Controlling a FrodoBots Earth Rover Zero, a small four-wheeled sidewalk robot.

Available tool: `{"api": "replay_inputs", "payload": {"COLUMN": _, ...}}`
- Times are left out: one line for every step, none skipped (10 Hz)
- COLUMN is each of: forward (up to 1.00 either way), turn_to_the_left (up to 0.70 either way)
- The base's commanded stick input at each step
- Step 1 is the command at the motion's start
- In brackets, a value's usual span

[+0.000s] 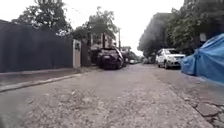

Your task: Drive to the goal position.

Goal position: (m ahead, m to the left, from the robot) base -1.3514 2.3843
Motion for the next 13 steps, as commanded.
{"api": "replay_inputs", "payload": {"forward": 1.00, "turn_to_the_left": 0.27}}
{"api": "replay_inputs", "payload": {"forward": 1.00, "turn_to_the_left": 0.27}}
{"api": "replay_inputs", "payload": {"forward": 1.00, "turn_to_the_left": 0.27}}
{"api": "replay_inputs", "payload": {"forward": 1.00, "turn_to_the_left": 0.27}}
{"api": "replay_inputs", "payload": {"forward": 1.00, "turn_to_the_left": 0.27}}
{"api": "replay_inputs", "payload": {"forward": 1.00, "turn_to_the_left": 0.27}}
{"api": "replay_inputs", "payload": {"forward": 1.00, "turn_to_the_left": 0.27}}
{"api": "replay_inputs", "payload": {"forward": 1.00, "turn_to_the_left": 0.06}}
{"api": "replay_inputs", "payload": {"forward": 1.00, "turn_to_the_left": 0.00}}
{"api": "replay_inputs", "payload": {"forward": 1.00, "turn_to_the_left": 0.00}}
{"api": "replay_inputs", "payload": {"forward": 0.50, "turn_to_the_left": 0.00}}
{"api": "replay_inputs", "payload": {"forward": 0.00, "turn_to_the_left": 0.00}}
{"api": "replay_inputs", "payload": {"forward": 0.00, "turn_to_the_left": 0.00}}
